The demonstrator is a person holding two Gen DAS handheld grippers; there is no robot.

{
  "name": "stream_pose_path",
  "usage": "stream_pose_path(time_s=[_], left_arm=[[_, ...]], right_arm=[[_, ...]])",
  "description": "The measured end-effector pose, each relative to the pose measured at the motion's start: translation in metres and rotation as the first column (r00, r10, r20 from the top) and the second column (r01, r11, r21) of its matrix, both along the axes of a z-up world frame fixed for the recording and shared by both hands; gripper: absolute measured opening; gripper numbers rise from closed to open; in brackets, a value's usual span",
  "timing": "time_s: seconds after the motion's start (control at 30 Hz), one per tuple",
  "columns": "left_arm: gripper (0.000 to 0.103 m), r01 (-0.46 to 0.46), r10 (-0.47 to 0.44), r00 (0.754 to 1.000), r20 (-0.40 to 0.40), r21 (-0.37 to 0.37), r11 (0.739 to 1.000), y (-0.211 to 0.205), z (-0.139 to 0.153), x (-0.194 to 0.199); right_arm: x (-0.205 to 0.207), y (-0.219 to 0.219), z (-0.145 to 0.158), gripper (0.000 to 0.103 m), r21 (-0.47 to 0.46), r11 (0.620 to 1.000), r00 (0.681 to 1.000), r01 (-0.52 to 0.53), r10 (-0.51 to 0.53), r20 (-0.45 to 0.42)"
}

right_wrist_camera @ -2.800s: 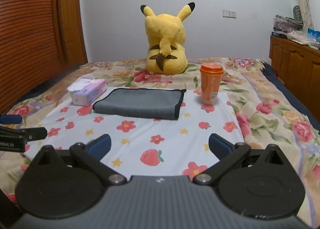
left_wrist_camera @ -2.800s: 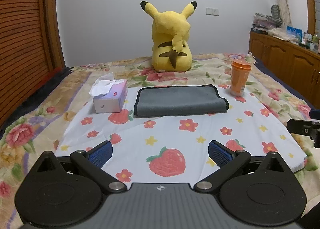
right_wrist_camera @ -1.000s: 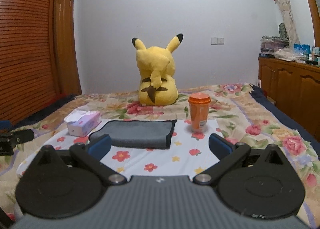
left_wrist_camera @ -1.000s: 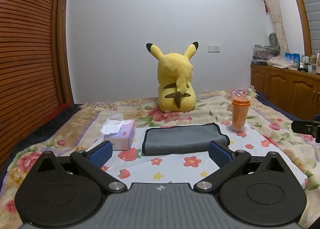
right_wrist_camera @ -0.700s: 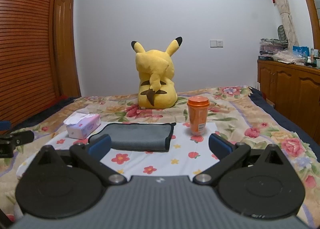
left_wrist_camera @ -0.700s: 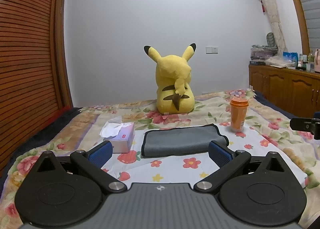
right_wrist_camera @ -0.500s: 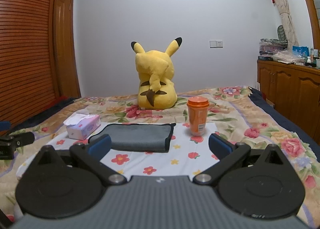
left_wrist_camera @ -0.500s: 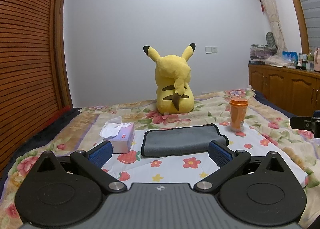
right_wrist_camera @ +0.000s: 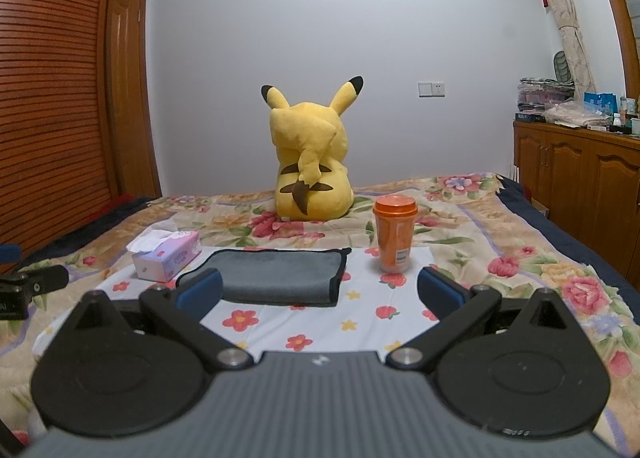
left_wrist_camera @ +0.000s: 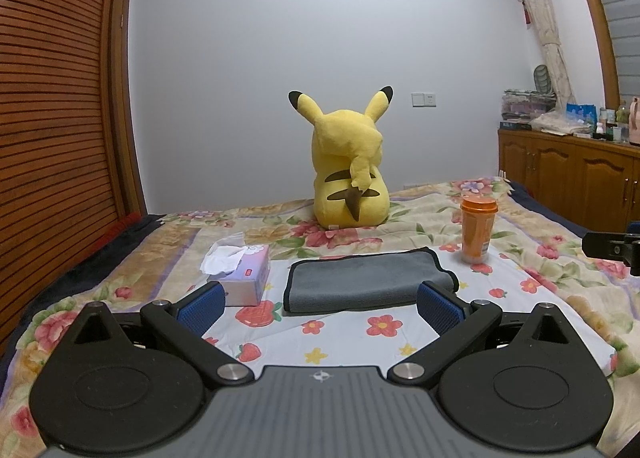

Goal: Fold towel

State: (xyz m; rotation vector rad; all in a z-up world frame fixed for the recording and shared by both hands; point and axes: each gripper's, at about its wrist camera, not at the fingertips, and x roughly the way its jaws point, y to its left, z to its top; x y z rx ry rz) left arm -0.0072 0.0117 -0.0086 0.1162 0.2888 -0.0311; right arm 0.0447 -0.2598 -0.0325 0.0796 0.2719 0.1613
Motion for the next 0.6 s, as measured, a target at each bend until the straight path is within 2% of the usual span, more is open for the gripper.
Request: stream_pose_path(time_s=[0.6], left_arm=[[0.103,-0.001,0.001,1.0,0.0,-0.001,1.0,0.0013,0.0003,-0.0007]], right_arm=[[0.0001,-0.0005,0.0001,0.103,-0.001,1.0,1.0,-0.001,0.001,0.001]])
